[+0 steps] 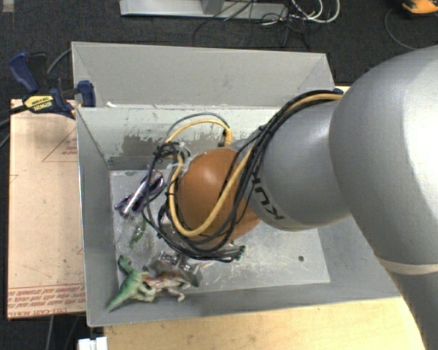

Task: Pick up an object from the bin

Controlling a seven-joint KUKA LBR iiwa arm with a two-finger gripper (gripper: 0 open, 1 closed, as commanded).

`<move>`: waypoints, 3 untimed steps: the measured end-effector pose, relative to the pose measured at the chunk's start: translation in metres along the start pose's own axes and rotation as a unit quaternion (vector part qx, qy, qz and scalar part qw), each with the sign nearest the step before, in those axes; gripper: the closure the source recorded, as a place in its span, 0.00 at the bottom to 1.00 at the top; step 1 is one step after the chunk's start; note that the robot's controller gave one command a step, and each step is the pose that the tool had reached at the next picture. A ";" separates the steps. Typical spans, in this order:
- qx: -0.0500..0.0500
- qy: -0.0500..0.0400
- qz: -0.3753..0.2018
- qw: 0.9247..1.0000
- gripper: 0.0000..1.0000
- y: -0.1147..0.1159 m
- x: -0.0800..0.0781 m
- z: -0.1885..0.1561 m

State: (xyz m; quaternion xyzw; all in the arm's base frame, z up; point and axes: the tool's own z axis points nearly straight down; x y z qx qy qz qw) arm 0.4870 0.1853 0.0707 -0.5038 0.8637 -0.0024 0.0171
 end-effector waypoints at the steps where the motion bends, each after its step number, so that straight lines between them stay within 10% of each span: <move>1: 0.000 0.000 0.000 1.000 1.00 0.000 0.000 0.000; 3: 0.000 0.000 0.000 1.000 1.00 0.000 0.000 0.000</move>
Offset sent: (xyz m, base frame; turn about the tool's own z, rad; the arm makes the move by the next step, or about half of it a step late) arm 0.0000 0.0000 0.0000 0.0000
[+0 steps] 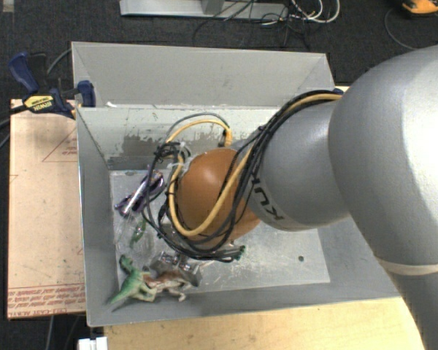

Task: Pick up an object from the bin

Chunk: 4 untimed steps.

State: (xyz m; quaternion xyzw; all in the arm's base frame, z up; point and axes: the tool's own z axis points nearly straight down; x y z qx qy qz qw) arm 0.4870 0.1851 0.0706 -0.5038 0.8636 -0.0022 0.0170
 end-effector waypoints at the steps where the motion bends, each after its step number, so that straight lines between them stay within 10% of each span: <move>1: 0.003 -0.004 -0.038 0.999 1.00 0.006 -0.007 0.000; 4: 0.004 -0.006 -0.060 0.998 1.00 0.008 -0.006 -0.013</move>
Offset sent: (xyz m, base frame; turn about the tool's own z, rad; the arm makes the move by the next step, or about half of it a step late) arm 0.0000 0.0000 0.0000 0.0000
